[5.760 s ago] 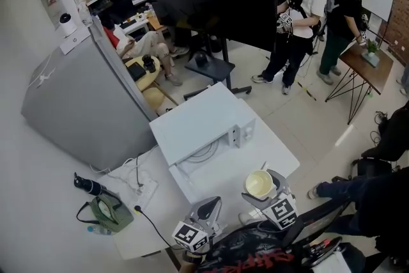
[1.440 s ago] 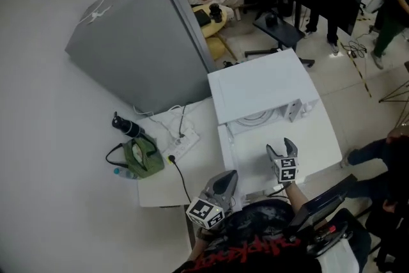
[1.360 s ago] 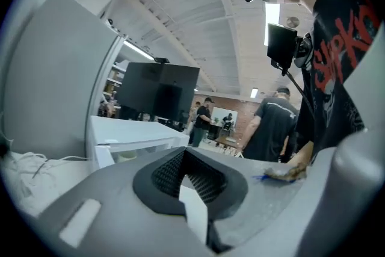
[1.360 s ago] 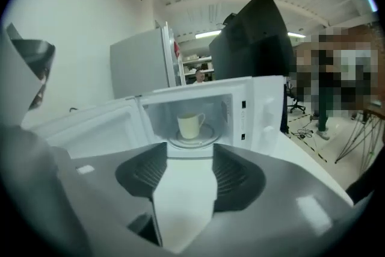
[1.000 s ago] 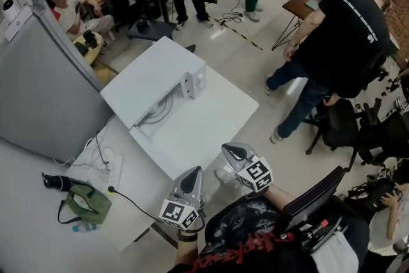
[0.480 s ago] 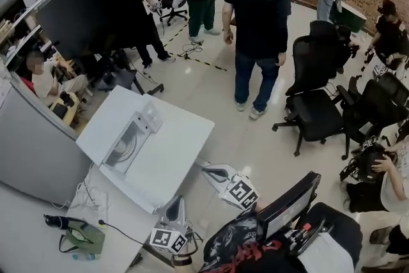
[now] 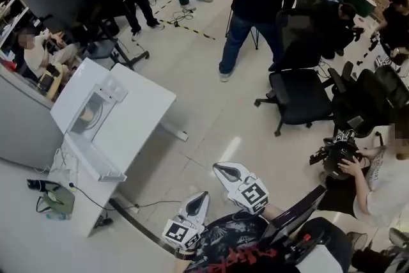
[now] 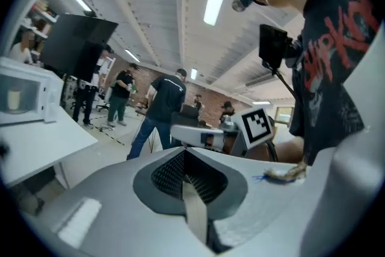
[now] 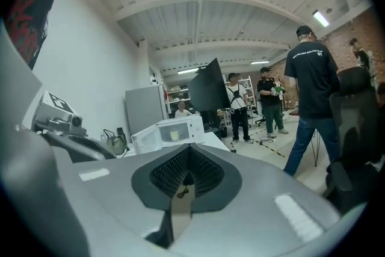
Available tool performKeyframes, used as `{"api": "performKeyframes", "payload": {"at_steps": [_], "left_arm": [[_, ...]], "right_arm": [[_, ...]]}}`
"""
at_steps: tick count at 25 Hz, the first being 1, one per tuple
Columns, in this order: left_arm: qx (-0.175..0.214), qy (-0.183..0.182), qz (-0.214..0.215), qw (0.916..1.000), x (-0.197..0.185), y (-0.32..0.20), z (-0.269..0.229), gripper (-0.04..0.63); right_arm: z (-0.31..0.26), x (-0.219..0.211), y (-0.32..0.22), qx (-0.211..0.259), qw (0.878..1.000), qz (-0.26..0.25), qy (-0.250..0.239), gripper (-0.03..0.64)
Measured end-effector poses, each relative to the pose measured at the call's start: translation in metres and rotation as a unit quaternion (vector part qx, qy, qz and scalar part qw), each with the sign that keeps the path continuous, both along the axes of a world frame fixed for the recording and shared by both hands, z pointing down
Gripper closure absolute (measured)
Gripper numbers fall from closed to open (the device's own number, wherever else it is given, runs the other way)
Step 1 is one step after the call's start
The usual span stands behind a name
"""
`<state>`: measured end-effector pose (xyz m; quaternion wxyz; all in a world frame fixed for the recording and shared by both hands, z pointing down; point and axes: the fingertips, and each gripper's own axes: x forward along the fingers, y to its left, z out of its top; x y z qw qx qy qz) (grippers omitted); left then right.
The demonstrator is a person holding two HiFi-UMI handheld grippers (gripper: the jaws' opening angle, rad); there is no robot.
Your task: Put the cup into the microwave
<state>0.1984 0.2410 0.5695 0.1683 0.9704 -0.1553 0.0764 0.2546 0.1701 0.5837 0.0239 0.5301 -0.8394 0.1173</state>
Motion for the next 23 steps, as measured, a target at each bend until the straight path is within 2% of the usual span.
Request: {"api": "performKeyframes", "payload": {"at_steps": [2,6,13,15,19,23], "left_arm": [[-0.004,-0.025,0.02,0.9995,0.016,0.01,0.012,0.592],[-0.007,-0.018,0.002,0.9998,0.042,-0.001,0.005,0.592],[0.004,-0.041,-0.016,0.999,0.073,0.008,0.009,0.592],[0.009,-0.044,-0.027,0.9986,0.057,0.014,0.011,0.592],[0.012,-0.036,-0.074,0.9965,-0.008,0.021,0.01,0.592],[0.043,-0.036,-0.119,0.9913,-0.078,0.019,-0.007,0.592]], "right_arm": [[-0.003,0.028,0.014,0.007,1.0,0.015,-0.011,0.615],[-0.009,0.062,0.029,0.012,0.999,0.029,-0.026,0.615],[-0.005,0.068,0.035,0.008,0.998,0.021,-0.061,0.615],[-0.004,0.051,0.033,-0.001,0.998,0.005,-0.058,0.615],[-0.007,-0.004,0.037,-0.005,0.999,-0.026,-0.039,0.615],[-0.016,-0.065,0.035,0.021,0.998,-0.052,-0.023,0.615]]}}
